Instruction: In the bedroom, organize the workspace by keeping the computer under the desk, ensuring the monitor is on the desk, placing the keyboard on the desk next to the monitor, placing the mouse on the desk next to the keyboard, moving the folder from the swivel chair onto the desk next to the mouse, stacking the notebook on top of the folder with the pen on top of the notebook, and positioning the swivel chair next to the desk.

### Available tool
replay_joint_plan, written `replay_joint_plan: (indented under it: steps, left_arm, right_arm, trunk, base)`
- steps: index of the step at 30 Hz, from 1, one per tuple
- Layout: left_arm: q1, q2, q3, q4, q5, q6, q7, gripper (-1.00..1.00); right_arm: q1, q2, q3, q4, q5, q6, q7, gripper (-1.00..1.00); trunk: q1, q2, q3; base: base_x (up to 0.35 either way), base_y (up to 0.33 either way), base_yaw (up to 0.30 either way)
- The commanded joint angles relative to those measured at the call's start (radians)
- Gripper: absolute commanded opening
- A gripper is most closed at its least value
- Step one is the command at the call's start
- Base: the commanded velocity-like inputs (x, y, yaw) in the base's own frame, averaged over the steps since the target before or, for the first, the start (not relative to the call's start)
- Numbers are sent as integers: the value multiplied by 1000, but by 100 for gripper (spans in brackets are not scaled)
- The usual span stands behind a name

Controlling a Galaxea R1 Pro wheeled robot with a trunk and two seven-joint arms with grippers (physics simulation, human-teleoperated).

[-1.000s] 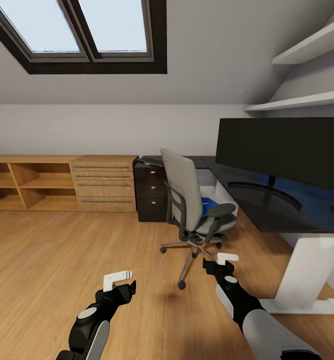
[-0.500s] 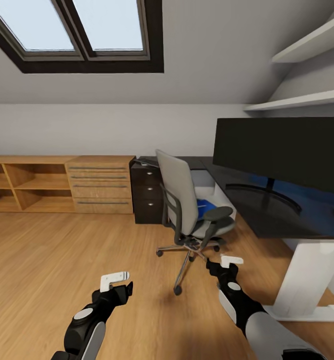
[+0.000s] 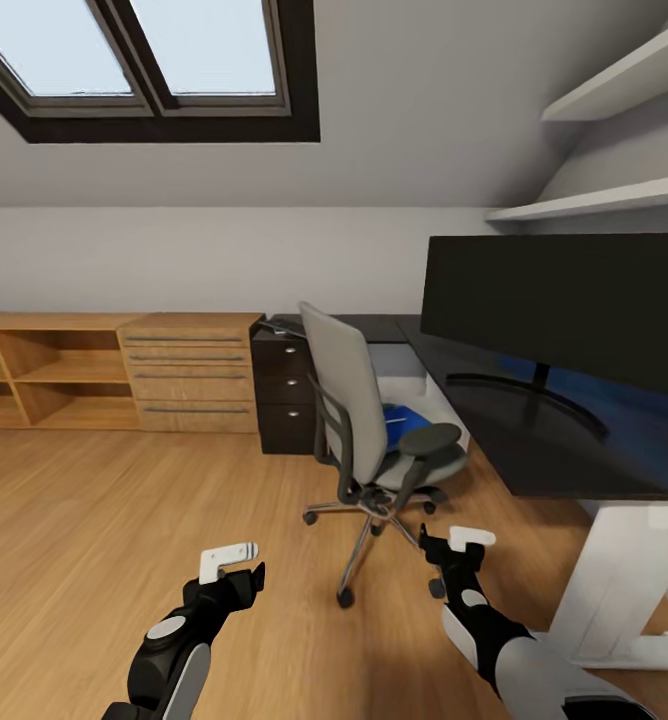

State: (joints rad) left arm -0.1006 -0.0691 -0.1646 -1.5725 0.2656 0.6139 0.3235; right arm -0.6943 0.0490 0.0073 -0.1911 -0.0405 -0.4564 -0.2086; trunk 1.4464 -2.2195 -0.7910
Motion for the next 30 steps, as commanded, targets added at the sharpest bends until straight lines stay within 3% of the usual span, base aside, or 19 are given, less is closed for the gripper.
replay_joint_plan:
  steps: [1, 30]
  left_arm:
    - [-1, 0, -1, -1, 11, 4, 10, 100]
    - [-1, 1, 2, 15, 11, 0, 11, 100]
  right_arm:
    - [-1, 0, 1, 15, -5, -6, -1, 100]
    - [-1, -36, -6, 24, -10, -2, -2, 100]
  trunk:
    - [0, 0, -1]
    - [0, 0, -1]
  base:
    - [94, -21, 0]
    - [127, -11, 0]
